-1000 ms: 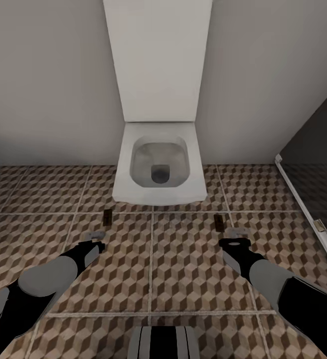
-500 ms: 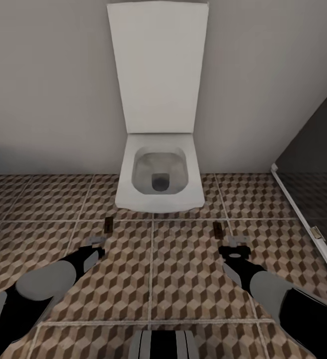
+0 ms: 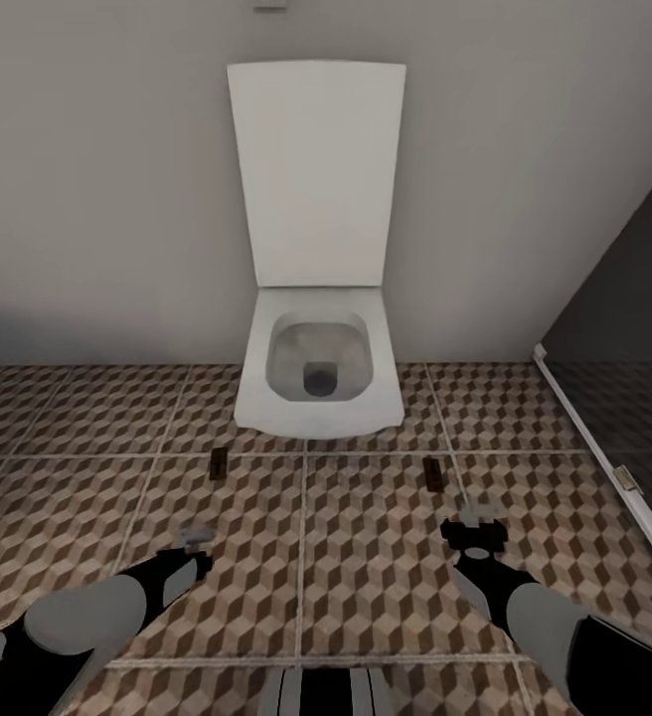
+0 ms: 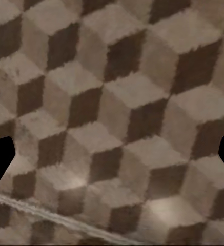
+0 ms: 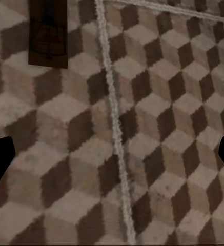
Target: Take the four mousetraps from the cabinet in the bathroom and place them on the bathroom floor. Make sure all four end up on the same floor surface, and ensure that at least two of them are either under or directly next to the same bathroom sink.
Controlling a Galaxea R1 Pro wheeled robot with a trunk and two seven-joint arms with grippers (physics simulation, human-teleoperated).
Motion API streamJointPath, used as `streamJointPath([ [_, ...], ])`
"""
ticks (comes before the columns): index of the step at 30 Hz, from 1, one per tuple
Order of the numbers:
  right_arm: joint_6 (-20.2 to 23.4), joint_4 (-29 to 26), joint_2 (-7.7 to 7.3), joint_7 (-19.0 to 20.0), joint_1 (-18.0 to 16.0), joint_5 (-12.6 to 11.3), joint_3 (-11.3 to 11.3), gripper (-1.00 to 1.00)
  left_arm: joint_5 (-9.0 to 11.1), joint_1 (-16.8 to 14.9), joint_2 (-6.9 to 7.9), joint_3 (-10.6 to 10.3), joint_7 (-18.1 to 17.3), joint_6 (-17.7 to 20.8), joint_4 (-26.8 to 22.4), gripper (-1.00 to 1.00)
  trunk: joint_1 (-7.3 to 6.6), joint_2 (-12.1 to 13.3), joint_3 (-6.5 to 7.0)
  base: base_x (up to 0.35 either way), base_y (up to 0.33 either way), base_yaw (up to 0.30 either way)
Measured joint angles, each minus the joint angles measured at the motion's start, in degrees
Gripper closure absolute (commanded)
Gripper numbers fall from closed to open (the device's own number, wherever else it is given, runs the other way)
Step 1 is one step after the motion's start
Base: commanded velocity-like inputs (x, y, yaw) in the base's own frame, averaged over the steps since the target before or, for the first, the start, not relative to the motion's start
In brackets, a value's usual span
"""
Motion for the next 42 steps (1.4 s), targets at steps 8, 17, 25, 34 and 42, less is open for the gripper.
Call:
streamJointPath([
  [8,-2.1,0.3,-0.27,0.0,3.4,-0.1,0.0,-1.0,0.1,5.3,0.19,0.1,-0.1,-8.6,-0.2,-1.0,-0.21,0.1,1.77,0.0,0.0,0.0],
  [17,-4.1,2.3,-0.5,0.0,5.6,-0.1,0.0,-1.0,-0.2,9.4,0.23,0.2,-0.2,-10.9,-0.4,-1.0,-0.44,0.2,3.77,0.0,0.0,0.0],
  [25,-6.8,3.0,-0.34,0.1,8.1,0.6,0.2,-1.0,-0.2,11.2,0.2,0.2,-0.2,-11.3,-2.8,-1.0,-0.64,0.3,5.54,0.0,0.0,0.0],
  [34,-8.7,2.9,0.01,0.1,9.6,5.9,1.2,-1.0,0.0,12.7,0.21,0.2,-0.2,-11.4,-4.4,-1.0,-0.88,0.5,7.54,0.0,0.0,0.0],
  [42,-8.9,2.9,0.08,0.0,9.8,7.8,1.3,-1.0,0.0,13.9,0.14,0.2,-0.2,-11.4,-5.4,-1.0,-1.08,0.6,9.31,0.0,0.0,0.0],
])
